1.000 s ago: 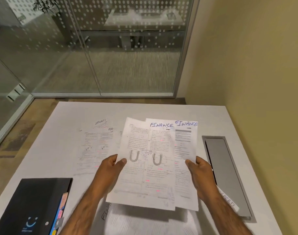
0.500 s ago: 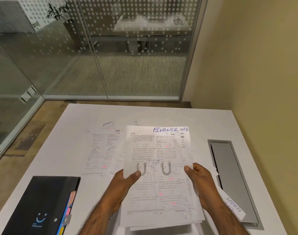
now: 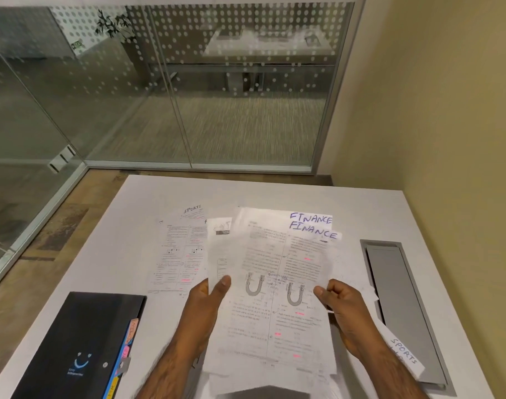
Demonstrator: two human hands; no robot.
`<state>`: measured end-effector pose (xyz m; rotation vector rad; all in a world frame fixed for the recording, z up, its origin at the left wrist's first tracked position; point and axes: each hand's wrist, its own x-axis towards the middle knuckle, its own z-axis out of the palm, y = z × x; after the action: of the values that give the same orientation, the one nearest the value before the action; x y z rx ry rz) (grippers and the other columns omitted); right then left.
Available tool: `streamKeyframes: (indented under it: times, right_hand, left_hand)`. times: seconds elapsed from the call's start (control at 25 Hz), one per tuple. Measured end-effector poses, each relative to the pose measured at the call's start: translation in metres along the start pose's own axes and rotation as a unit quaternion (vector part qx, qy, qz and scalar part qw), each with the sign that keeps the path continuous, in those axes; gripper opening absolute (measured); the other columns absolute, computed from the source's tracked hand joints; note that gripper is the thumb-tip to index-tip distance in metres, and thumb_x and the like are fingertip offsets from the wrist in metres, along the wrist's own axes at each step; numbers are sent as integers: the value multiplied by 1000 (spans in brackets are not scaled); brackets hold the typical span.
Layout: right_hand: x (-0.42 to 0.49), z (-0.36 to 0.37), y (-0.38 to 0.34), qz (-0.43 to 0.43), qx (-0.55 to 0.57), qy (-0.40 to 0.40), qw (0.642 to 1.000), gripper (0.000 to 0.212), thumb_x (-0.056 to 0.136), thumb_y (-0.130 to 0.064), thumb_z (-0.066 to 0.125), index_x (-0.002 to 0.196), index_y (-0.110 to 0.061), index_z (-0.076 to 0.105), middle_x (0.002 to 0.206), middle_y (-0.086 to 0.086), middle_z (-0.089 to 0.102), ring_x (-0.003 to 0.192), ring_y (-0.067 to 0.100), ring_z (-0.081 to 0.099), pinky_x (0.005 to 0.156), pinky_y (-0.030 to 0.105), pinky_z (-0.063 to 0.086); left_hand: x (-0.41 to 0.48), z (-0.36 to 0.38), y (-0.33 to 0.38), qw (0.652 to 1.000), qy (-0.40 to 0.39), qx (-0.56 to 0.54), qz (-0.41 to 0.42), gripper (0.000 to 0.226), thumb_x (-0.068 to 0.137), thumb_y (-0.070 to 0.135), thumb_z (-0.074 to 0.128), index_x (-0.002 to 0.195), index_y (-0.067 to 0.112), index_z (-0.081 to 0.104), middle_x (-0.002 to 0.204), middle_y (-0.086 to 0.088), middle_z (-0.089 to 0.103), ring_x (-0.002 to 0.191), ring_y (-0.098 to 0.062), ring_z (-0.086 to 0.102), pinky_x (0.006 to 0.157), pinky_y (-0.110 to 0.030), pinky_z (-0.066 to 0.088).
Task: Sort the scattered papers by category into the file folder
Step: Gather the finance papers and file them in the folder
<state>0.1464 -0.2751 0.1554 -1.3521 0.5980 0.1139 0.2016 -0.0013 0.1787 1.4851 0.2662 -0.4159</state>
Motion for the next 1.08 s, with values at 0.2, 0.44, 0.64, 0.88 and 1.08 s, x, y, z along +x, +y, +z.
streamKeyframes:
  times: [0.2, 0.44, 0.64, 0.88, 1.08]
  right_hand:
    - [-4, -6, -4, 21, 16, -33, 999, 24, 103, -14, 54, 117, -12, 72, 110, 15, 77, 93, 33, 69, 74, 45, 55]
    - [1, 5, -5, 49, 4, -69, 996, 25, 103, -13, 52, 120, -10, 70, 114, 14, 76, 96, 28, 72, 93, 58, 53]
    - [6, 28, -6, 44, -19, -93, 995, 27, 100, -8, 57, 120, -17, 72, 113, 8, 77, 96, 25, 74, 85, 43, 54]
    - [18, 57, 3, -21, -61, -113, 992, 43, 81, -13, 82, 123, -13, 70, 117, 5, 76, 111, 24, 71, 102, 46, 53]
    - [21, 78, 15, -87, -88, -35, 992, 33, 84, 0, 77, 109, -21, 70, 101, -8, 78, 97, 9, 73, 88, 29, 55]
  left_hand:
    - [-1, -9, 2, 1000, 7, -9, 4, 25, 104, 31, 54, 121, 23, 70, 112, -5, 78, 104, -27, 75, 98, -54, 55]
    - [-4, -14, 7, 999, -37, -4, 27, 50, 80, 63, 73, 118, 30, 73, 118, -1, 77, 110, -22, 73, 99, -46, 54]
    - [-4, -21, 5, 998, -64, 8, -8, 24, 99, 29, 61, 123, 29, 67, 114, 13, 77, 108, -7, 72, 88, -23, 56]
    - [1, -41, -5, 993, -24, 113, 23, 21, 94, 28, 71, 113, 36, 69, 107, 22, 76, 102, -4, 72, 88, -25, 57]
    - [14, -59, -21, 992, 7, 119, 29, 26, 91, 19, 75, 107, 37, 65, 100, 32, 73, 98, 7, 68, 83, -13, 52]
